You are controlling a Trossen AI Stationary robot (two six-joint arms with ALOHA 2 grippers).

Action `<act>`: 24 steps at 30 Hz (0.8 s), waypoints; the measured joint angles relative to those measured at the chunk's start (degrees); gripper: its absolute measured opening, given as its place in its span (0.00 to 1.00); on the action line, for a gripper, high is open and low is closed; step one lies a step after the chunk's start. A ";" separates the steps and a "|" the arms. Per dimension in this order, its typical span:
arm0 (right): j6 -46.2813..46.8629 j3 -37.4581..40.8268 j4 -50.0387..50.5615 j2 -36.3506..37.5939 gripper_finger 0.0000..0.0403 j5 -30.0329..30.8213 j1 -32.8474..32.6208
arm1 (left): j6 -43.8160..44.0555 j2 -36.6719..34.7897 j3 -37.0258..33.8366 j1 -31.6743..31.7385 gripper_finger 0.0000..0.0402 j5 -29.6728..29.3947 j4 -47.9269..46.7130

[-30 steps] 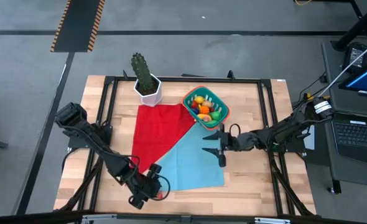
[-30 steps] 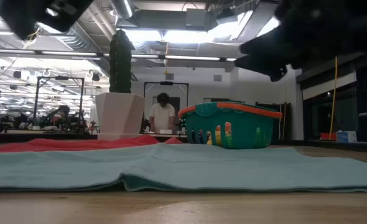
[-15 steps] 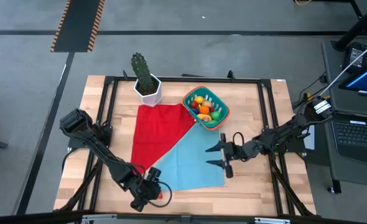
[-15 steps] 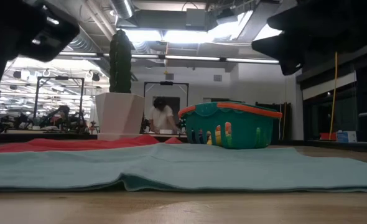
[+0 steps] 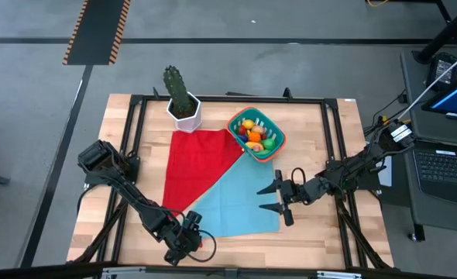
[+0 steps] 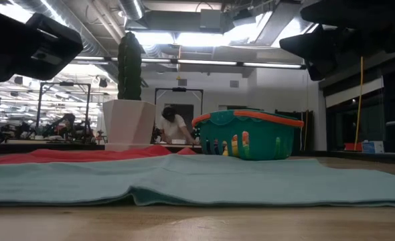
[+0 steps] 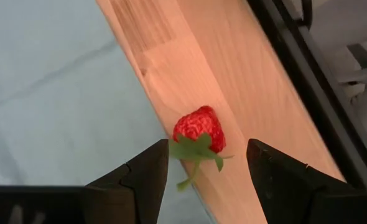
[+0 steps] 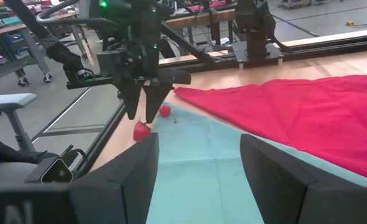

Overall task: Build produce basket
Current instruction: Put the red strawberry into the blue basket

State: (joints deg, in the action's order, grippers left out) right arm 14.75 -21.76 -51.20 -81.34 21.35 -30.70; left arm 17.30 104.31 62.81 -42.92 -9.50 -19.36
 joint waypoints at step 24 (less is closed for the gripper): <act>0.21 0.00 0.00 0.00 0.56 0.01 0.00 | -1.34 2.40 -0.02 2.30 0.50 4.24 -3.59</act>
State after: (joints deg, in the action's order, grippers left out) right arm 14.96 -21.76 -51.20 -81.34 21.37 -30.70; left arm 15.96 106.72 62.78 -40.61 -5.27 -22.95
